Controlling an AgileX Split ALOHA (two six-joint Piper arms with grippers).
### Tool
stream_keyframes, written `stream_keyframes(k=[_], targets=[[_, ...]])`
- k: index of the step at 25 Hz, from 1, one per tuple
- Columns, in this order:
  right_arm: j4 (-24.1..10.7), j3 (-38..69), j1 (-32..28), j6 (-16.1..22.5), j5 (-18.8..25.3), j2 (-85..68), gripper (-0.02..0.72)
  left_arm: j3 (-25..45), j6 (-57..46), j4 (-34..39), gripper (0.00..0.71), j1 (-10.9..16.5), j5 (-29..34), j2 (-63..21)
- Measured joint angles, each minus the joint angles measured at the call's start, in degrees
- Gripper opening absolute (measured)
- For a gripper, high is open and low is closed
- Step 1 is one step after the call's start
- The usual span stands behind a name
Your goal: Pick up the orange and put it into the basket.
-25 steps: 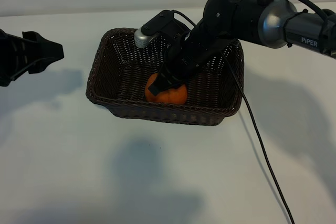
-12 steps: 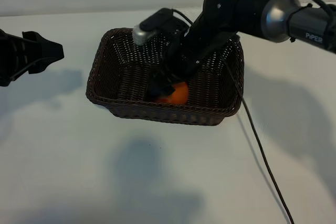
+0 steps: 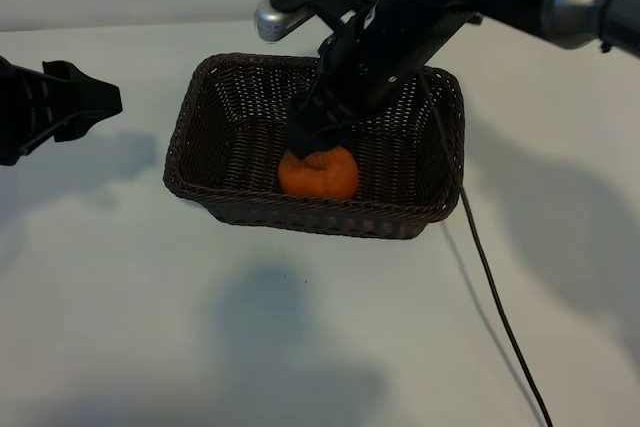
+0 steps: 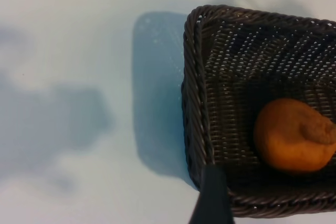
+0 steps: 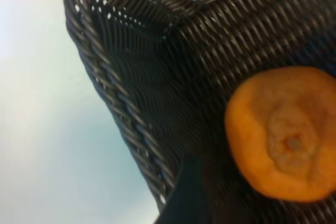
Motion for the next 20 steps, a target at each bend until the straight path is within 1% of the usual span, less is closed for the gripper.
stream_keyframes(k=[4,8,11,16,20], targets=[[-2.43,0.0,0.0,2.94,3.15,-2.91,0.632,0.0,0.0,0.0,0.59,0.0,-0.01,0.0],[-4.87,0.0,0.0,5.72,4.89,-5.8,0.623,0.0,0.0,0.0,0.59,0.0,-0.01,0.0],[-5.58,0.0,0.0,7.01,6.14,-7.53,0.615,0.0,0.0,0.0,0.589,0.0,-0.01,0.0],[-5.84,-0.1,0.0,8.06,10.79,-8.45,0.602,0.0,0.06,0.0,0.589,0.0,0.05,0.0],[-6.07,-0.1,0.0,8.51,12.05,-8.57,0.602,0.0,0.06,0.0,0.589,0.0,0.22,0.0]])
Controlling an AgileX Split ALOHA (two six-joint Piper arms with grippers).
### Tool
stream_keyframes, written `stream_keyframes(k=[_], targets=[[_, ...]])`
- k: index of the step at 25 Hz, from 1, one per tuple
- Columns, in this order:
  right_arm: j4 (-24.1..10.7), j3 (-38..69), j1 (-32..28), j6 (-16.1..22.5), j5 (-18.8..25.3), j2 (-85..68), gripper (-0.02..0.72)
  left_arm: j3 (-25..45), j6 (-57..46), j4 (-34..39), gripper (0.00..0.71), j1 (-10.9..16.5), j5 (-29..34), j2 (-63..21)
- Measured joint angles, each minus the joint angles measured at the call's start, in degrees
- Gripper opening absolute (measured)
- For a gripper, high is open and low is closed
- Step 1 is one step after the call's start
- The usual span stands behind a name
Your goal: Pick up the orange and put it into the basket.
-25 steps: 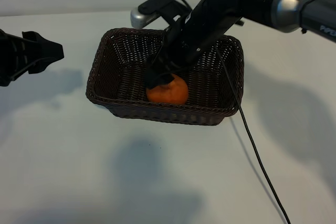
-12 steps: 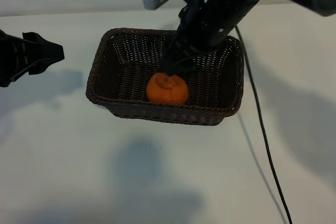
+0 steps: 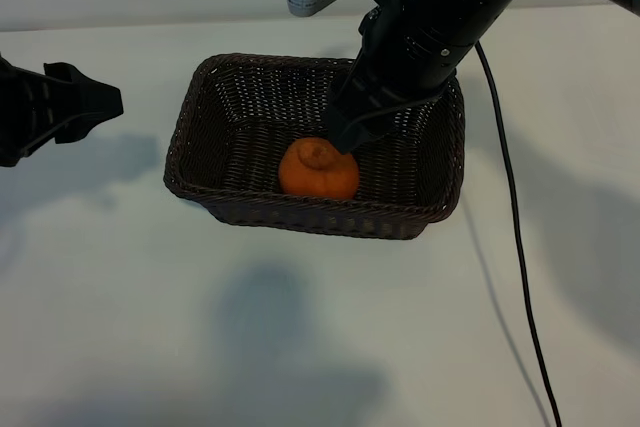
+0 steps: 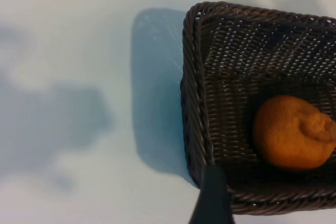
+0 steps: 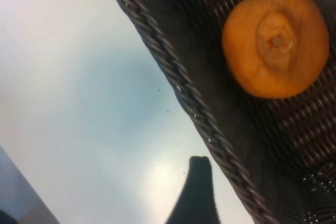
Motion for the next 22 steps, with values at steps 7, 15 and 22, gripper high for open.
stream_keyframes(k=[7,15,22], targets=[[-3.55,0.0,0.0,2.14,2.03,-3.17,0.6,0.0,1.1,-3.32,0.589,0.0,1.51,0.0],[-3.99,0.0,0.0,3.4,3.08,-4.13,0.599,0.0,11.24,-16.42,0.589,-2.62,3.67,1.8],[-4.06,0.0,0.0,4.15,4.55,-4.13,0.599,0.0,13.28,-18.61,0.589,-4.06,3.63,5.36]])
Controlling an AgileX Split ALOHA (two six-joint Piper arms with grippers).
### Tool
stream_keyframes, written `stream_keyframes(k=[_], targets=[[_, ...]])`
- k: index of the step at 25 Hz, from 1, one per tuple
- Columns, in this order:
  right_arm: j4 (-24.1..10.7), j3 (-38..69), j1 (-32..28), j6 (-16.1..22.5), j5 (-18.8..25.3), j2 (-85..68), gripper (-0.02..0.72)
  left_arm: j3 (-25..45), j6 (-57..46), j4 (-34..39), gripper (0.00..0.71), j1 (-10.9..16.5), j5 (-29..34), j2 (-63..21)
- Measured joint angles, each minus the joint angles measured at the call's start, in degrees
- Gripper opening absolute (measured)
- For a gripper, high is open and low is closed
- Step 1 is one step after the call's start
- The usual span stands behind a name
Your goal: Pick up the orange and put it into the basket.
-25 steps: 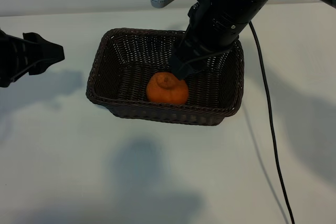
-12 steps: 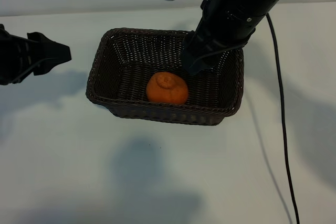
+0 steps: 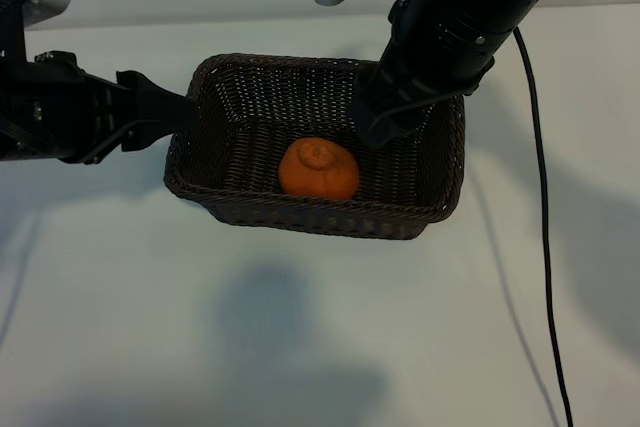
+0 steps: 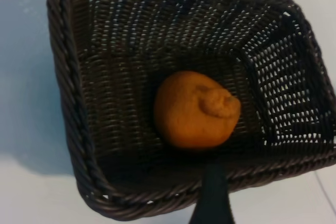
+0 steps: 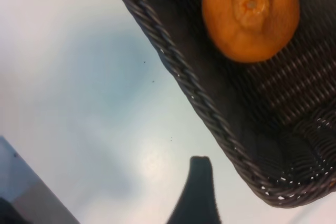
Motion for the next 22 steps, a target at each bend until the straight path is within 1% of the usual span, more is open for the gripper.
stream_keyframes(k=[12,22], targets=[[0.0,0.0,0.0,1.12,0.76,0.0,0.598,0.0,1.58,-0.28,0.589,0.0,0.23,0.0],[0.0,0.0,0.0,1.31,1.23,0.0,0.598,0.0,1.58,-0.28,0.589,0.0,0.35,0.0]])
